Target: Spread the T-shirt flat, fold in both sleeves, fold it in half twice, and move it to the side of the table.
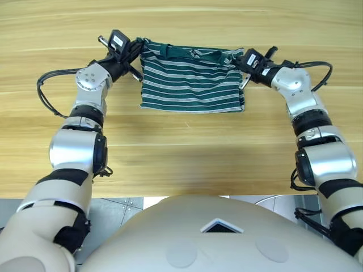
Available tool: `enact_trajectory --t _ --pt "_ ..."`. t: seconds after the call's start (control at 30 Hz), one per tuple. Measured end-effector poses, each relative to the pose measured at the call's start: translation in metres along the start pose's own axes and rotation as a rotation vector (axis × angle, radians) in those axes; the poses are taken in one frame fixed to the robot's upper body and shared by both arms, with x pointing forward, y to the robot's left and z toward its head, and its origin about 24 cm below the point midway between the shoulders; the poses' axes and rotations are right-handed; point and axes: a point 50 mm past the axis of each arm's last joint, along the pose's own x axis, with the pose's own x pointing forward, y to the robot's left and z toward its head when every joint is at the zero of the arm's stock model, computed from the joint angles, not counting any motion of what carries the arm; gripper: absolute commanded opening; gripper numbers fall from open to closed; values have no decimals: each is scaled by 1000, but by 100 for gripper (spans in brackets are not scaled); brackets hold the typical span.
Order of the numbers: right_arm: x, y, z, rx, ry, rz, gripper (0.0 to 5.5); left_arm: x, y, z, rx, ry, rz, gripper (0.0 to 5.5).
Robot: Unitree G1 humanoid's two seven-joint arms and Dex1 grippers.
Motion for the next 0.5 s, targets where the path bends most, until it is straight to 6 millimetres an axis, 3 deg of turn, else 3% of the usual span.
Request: enact_trajectory --t 0.1,0.2,0.37,0.5 --pt "11 2 3 11 21 -15 0 6 -12 -12 40 123 2 1" --pt "15 6 2 39 35 -30 0 10 -13 -11 66 159 20 1" --pt "15 5 -3 145 31 -83 104 14 -15 -10 23 180 9 74" --pt "10 -2 -8 370 -9 -174 179 15 -8 -6 -82 153 91 144"
